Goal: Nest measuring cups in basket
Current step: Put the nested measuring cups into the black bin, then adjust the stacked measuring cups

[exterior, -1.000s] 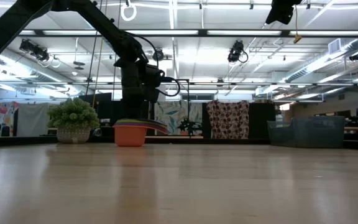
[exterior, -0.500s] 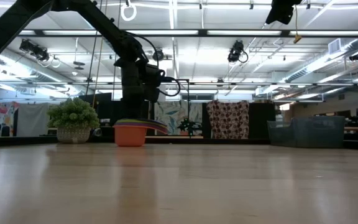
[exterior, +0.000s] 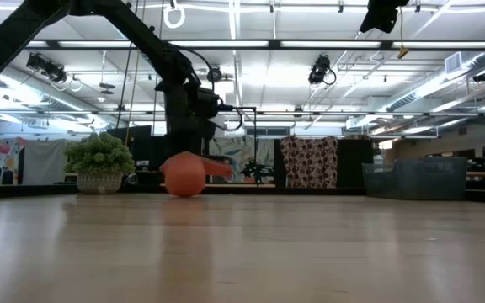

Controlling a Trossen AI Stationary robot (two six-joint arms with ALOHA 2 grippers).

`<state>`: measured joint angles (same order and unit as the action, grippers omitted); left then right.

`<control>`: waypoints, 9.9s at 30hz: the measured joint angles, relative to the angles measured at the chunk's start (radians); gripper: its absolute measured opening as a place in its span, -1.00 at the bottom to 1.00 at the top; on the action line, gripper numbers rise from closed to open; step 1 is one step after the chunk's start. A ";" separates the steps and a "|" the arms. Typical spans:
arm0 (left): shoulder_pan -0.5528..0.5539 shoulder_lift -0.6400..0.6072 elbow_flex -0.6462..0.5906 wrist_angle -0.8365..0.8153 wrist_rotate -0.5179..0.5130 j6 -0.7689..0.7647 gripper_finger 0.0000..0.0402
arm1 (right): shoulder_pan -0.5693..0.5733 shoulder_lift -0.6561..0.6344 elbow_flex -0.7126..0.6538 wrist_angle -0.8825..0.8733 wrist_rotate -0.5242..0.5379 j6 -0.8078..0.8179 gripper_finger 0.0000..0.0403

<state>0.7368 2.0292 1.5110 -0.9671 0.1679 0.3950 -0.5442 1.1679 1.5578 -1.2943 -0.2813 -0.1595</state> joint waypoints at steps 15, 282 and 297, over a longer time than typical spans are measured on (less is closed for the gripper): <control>-0.008 -0.001 -0.002 -0.003 -0.019 -0.062 -0.87 | 0.000 0.000 0.000 0.000 0.000 0.000 -0.92; -0.262 -0.412 -0.591 0.512 0.258 -0.639 -0.97 | 0.151 1.057 -0.075 1.104 -0.302 0.687 -0.38; -0.232 -0.412 -0.592 0.573 0.276 -0.691 -0.97 | 0.179 1.056 -0.077 1.111 -0.305 0.679 -0.38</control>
<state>0.5046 1.6173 0.9192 -0.3944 0.4439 -0.2960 -0.3653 2.2239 1.4807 -0.1829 -0.5865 0.5198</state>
